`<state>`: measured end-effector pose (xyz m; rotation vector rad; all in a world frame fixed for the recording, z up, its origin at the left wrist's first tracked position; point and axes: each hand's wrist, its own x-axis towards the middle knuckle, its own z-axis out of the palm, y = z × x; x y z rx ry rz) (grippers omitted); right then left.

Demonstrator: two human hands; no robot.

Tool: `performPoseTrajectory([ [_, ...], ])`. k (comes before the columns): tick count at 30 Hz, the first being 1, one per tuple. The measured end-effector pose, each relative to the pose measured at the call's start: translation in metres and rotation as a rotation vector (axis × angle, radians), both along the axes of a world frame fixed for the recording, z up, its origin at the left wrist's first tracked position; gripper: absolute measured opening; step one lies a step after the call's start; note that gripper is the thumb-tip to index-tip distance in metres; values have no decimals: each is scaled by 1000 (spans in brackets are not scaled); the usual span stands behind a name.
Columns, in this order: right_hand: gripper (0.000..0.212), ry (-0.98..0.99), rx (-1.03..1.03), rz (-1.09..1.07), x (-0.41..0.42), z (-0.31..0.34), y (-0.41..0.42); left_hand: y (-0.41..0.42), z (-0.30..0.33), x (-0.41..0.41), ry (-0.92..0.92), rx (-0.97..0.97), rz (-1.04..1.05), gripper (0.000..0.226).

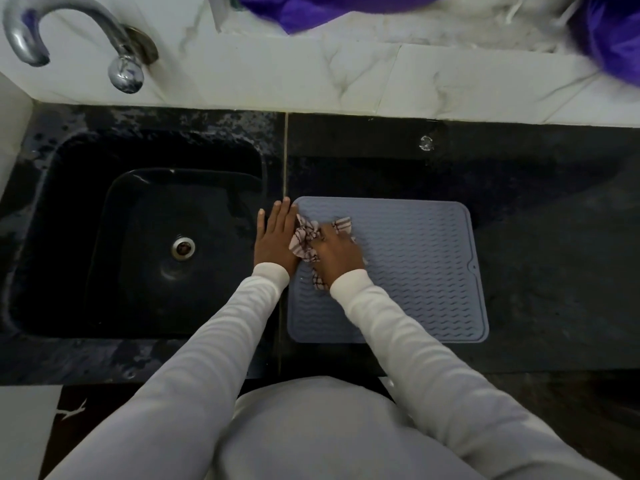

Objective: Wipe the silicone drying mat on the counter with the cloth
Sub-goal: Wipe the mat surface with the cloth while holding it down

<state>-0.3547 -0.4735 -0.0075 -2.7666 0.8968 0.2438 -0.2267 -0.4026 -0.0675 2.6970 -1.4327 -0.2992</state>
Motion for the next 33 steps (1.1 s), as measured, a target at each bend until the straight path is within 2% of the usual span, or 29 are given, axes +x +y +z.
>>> performPoseTrajectory([
  [3,60,54,10,-72,-14,-3,-22,0,2,0,23,-26,7,63],
  [6,43,133,8,-159,-33,-2,-46,0,4,0,40,-47,14,55],
  [9,38,183,-41,-234,-48,3,-60,0,4,0,44,-59,18,56],
  [12,46,167,-5,-333,-68,11,-81,0,0,0,29,-55,19,55],
  [18,47,331,-153,-569,-169,21,-151,-2,0,0,50,-65,26,55],
  [22,73,289,-99,-647,-175,36,-156,-3,2,-1,54,-74,29,54],
  [24,61,257,-68,-667,-171,41,-154,-3,3,-2,54,-66,26,55],
  [27,40,98,-56,-667,-157,57,-141,-3,4,-3,45,-48,21,54],
  [30,37,-16,-44,-509,-121,66,-109,-4,6,-5,62,-41,24,54],
  [33,52,-145,108,-308,-67,44,-53,-7,11,-5,104,-49,56,55],
])
